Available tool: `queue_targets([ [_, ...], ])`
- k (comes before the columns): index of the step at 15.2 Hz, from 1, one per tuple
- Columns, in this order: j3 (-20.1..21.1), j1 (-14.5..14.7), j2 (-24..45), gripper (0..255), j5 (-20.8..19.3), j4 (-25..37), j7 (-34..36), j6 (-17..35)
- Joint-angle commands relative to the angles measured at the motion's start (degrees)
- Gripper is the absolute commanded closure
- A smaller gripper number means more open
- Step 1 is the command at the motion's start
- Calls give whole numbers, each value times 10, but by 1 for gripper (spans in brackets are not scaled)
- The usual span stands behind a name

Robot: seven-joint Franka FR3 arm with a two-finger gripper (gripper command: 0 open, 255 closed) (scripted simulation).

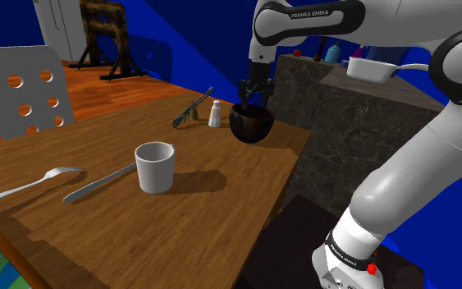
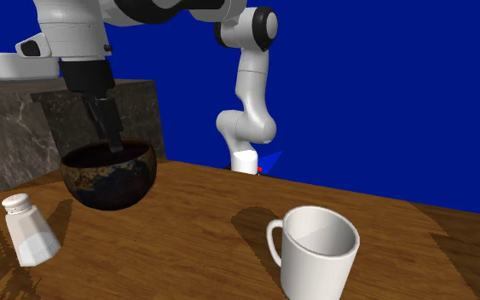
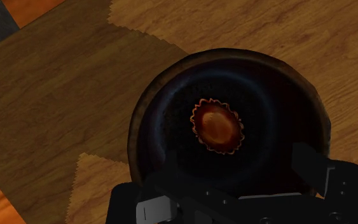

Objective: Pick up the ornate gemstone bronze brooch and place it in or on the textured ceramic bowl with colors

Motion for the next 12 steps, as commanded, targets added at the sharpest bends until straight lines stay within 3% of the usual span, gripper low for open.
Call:
queue_targets([
  [1,0,0,2,0,0,22,0,-19],
  [4,1,0,14,0,0,87,0,-74],
  [12,1,0,14,0,0,87,0,-74],
])
